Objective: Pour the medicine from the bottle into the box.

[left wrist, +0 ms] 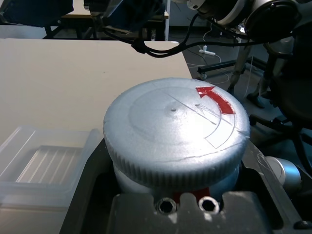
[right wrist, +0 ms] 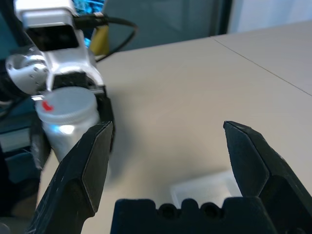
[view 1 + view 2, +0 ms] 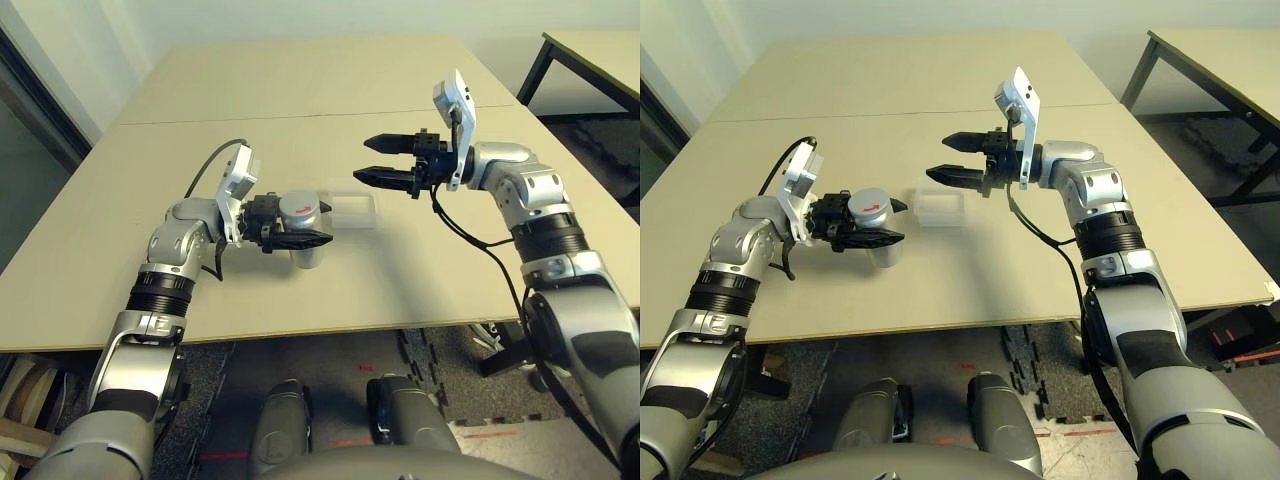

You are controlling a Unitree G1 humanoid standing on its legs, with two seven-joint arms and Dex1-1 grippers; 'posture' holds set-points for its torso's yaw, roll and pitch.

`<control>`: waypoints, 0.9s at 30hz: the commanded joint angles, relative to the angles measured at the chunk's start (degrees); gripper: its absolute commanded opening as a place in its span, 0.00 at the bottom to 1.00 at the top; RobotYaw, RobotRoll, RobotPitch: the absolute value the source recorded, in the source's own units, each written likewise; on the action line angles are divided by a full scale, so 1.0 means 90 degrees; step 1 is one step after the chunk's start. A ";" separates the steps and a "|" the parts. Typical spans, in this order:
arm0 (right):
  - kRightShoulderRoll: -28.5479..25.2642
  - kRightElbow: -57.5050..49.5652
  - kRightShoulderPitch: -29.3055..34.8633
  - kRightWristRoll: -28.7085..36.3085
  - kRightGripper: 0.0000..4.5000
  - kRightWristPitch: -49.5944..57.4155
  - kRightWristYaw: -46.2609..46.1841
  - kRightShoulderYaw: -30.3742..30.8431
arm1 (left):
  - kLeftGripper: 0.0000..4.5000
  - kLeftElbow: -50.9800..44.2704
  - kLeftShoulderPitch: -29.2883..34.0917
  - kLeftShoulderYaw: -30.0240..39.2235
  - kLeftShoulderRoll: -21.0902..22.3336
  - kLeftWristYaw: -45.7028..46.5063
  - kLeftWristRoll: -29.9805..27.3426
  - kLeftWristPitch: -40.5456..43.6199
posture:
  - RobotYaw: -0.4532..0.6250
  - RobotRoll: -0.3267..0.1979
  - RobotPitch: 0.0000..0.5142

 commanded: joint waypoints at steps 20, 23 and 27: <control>0.0660 -0.1133 0.0059 -0.0028 1.00 0.0724 0.0079 0.0915 | 0.62 0.0170 -0.0203 -0.0122 -0.0014 -0.0107 0.0107 -0.0192 | 0.36 0.62 0.07; 0.0776 -0.0993 -0.0002 -0.0115 1.00 0.0632 0.0071 0.0963 | 0.62 0.0155 -0.0204 -0.0141 -0.0014 -0.0121 0.0108 -0.0184 | 0.36 0.62 0.07; 0.0855 -0.0900 -0.0024 -0.0173 1.00 0.0556 0.0070 0.0990 | 0.62 0.0110 -0.0180 -0.0160 -0.0009 -0.0116 0.0095 -0.0169 | 0.37 0.62 0.07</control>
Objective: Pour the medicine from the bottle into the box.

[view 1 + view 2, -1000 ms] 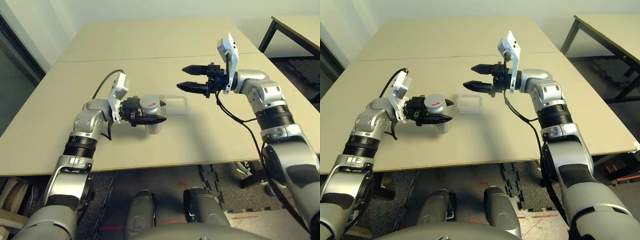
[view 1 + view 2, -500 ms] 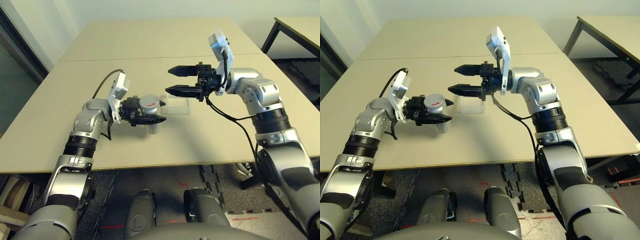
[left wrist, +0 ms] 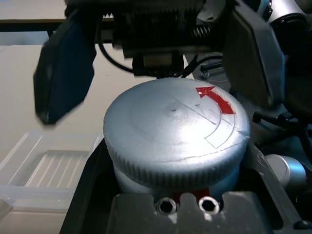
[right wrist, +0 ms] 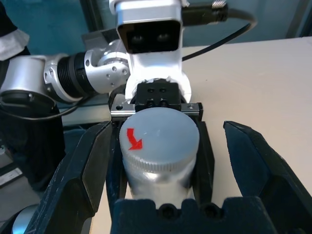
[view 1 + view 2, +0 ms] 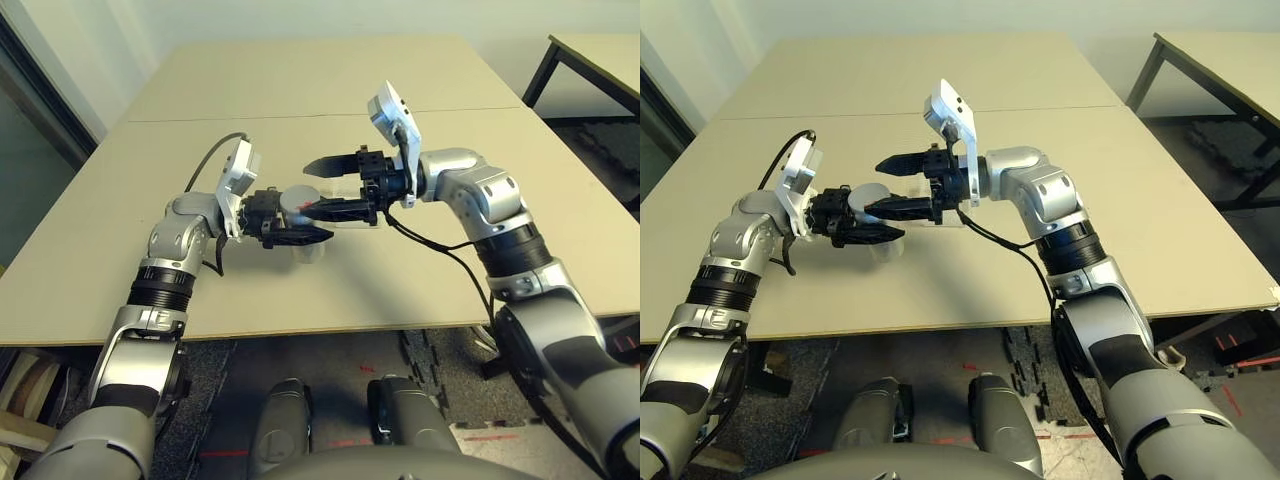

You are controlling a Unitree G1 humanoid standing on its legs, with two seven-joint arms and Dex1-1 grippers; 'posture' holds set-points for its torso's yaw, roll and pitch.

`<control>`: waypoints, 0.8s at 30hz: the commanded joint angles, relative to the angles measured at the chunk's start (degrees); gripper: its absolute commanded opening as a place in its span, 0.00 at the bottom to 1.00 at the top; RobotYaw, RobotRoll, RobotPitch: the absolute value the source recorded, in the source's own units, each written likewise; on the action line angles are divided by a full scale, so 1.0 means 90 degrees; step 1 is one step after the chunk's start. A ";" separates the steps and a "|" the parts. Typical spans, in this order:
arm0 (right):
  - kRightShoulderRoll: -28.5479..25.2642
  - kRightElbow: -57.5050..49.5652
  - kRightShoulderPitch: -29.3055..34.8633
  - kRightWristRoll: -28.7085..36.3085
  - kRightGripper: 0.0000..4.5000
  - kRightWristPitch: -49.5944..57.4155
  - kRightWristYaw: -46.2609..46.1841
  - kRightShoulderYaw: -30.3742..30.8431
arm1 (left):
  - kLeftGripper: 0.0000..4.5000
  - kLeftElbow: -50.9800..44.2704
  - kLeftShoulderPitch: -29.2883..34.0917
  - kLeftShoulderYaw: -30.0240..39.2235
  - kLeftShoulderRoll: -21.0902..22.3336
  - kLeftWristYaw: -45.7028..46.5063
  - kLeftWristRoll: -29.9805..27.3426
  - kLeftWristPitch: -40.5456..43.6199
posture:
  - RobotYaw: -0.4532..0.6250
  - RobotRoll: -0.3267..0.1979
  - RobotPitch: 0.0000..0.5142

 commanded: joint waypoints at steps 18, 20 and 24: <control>0.0191 0.0086 -0.0054 -0.0161 1.00 -0.0147 0.0002 0.0135 | 0.62 0.0013 -0.0009 -0.0093 0.0039 -0.0023 0.0045 -0.0007 | 0.37 0.62 0.06; 0.0195 0.0081 -0.0043 -0.0174 1.00 -0.0149 0.0000 0.0135 | 0.62 0.0038 -0.0026 -0.0092 0.0032 -0.0018 0.0060 -0.0041 | 0.37 0.62 0.06; 0.0174 0.0048 -0.0001 -0.0194 1.00 -0.0148 0.0012 0.0154 | 0.62 0.0057 -0.0040 -0.0086 0.0020 -0.0014 0.0056 -0.0056 | 0.37 0.62 0.05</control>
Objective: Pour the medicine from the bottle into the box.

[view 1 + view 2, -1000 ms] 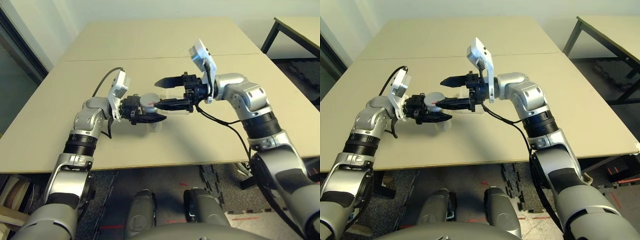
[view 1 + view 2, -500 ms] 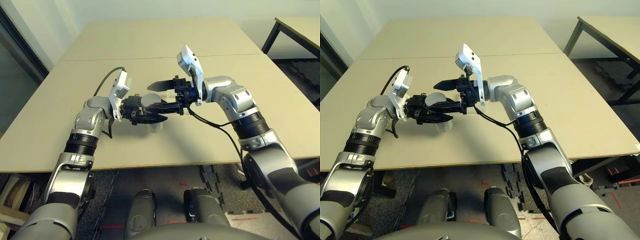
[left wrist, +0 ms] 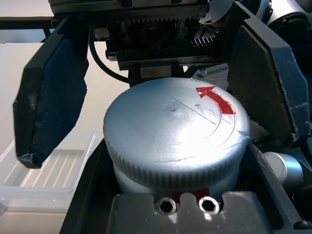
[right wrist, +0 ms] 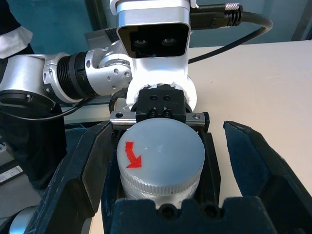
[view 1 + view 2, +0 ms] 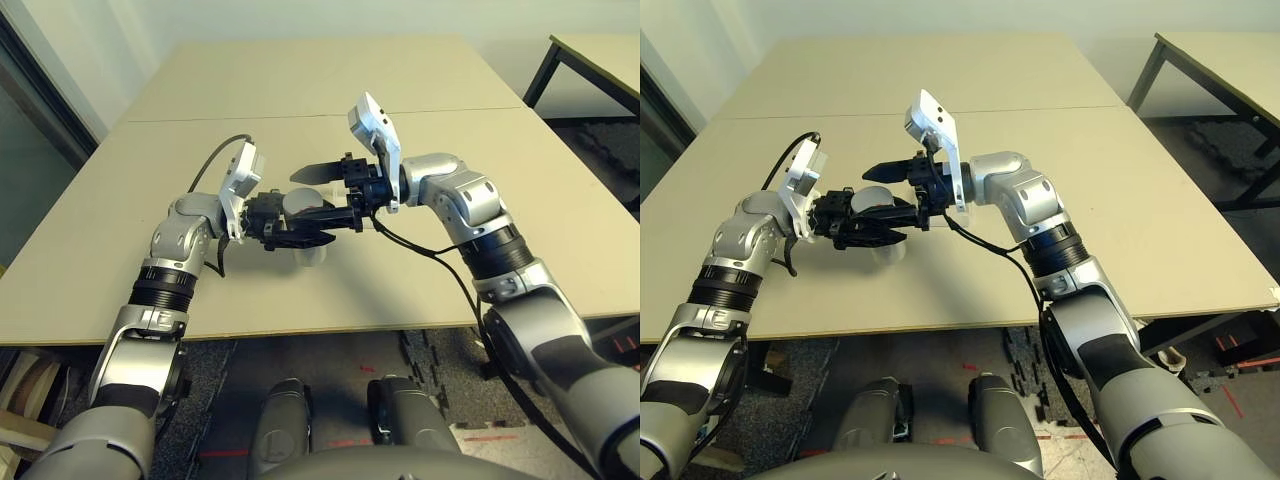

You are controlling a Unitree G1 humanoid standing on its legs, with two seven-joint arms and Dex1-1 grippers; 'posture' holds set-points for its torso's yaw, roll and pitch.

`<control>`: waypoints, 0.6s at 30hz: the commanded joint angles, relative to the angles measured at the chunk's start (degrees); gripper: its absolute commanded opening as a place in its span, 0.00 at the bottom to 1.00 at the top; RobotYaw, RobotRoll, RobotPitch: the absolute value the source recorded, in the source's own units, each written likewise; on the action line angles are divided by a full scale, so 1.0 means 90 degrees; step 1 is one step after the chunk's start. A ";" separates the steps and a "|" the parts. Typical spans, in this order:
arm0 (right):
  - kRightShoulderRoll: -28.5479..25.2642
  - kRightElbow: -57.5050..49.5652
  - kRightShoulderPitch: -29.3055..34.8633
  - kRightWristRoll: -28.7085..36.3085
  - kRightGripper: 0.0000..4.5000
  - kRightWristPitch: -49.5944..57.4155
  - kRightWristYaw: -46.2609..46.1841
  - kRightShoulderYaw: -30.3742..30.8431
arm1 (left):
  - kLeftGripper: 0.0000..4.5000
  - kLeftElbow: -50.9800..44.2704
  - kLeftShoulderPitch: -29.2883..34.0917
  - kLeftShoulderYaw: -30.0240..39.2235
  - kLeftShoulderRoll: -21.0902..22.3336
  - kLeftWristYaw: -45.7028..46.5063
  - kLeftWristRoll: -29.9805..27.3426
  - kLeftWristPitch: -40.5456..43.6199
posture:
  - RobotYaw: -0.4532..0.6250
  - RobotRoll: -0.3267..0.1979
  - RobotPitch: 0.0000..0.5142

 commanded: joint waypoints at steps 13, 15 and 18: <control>-0.0017 -0.0032 0.0072 -0.0095 0.79 -0.0094 -0.0047 0.0161 | 0.62 0.0171 -0.0115 -0.0028 0.0018 -0.0029 0.0063 -0.0101 | 0.37 0.62 0.06; 0.0002 -0.0013 0.0064 -0.0099 0.62 -0.0121 -0.0081 0.0146 | 0.62 0.0160 -0.0104 -0.0028 0.0018 -0.0025 0.0059 -0.0095 | 0.37 0.62 0.06; 0.0011 -0.0029 0.0074 -0.0083 0.57 -0.0123 -0.0095 0.0143 | 0.62 0.0144 -0.0082 -0.0037 0.0013 -0.0013 0.0058 -0.0088 | 0.37 0.62 0.06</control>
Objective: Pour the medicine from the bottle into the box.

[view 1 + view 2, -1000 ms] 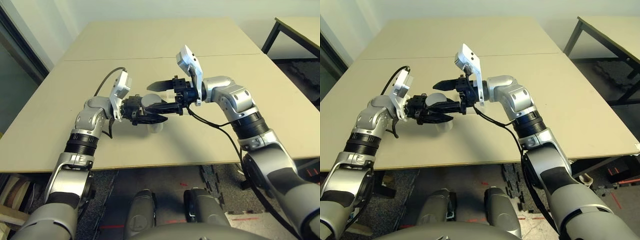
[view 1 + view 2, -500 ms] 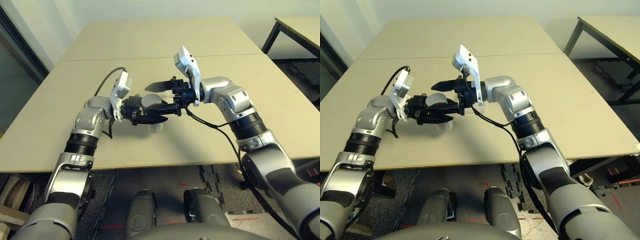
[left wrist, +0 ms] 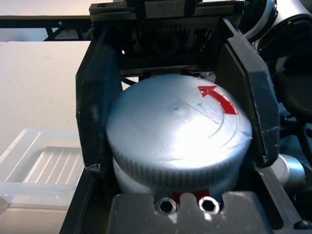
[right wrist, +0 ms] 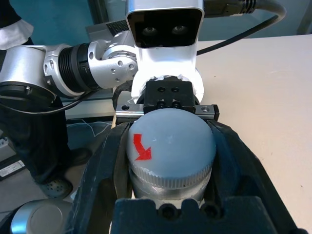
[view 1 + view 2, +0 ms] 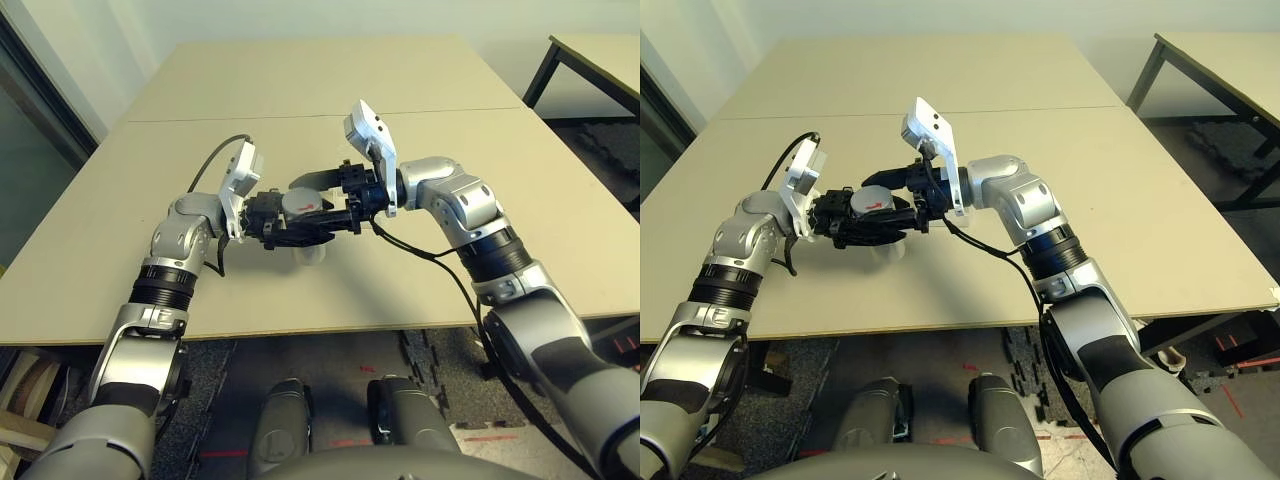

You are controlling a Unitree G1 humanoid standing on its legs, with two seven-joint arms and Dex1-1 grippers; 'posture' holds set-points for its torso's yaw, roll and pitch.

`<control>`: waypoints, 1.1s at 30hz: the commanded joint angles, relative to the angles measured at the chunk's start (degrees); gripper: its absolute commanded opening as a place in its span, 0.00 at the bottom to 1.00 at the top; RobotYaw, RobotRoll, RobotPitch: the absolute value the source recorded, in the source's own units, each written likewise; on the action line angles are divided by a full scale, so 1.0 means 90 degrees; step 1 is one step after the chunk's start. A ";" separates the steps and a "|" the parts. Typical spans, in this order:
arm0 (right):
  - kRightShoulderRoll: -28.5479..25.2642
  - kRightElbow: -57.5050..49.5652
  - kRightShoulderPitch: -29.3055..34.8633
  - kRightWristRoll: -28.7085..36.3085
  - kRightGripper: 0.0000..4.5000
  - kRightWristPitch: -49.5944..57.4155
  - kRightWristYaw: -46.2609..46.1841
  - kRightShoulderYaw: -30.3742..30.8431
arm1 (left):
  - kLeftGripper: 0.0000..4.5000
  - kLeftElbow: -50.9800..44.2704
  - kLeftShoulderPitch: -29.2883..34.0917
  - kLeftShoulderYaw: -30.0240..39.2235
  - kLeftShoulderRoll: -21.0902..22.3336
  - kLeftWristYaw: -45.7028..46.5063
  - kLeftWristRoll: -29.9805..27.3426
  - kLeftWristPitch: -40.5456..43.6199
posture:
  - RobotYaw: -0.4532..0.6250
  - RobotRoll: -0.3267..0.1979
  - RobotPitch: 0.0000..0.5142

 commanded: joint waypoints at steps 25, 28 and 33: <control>-0.0611 0.1866 -0.0421 -0.0004 0.57 -0.0783 -0.0843 -0.1355 | 0.62 0.0257 0.0008 0.0112 0.0195 0.0218 0.0172 -0.0281 | 0.38 0.62 0.09; -0.0988 0.3025 -0.0342 -0.0344 0.57 -0.1543 -0.1248 -0.1550 | 0.62 0.0423 -0.0062 0.0170 0.0212 0.0368 0.0242 -0.0471 | 0.38 0.62 0.09; -0.1285 0.4707 -0.0157 -0.0788 0.57 -0.2731 -0.2271 -0.1891 | 0.62 0.0743 -0.0175 0.0214 0.0197 0.0625 0.0477 -0.0817 | 0.38 0.62 0.09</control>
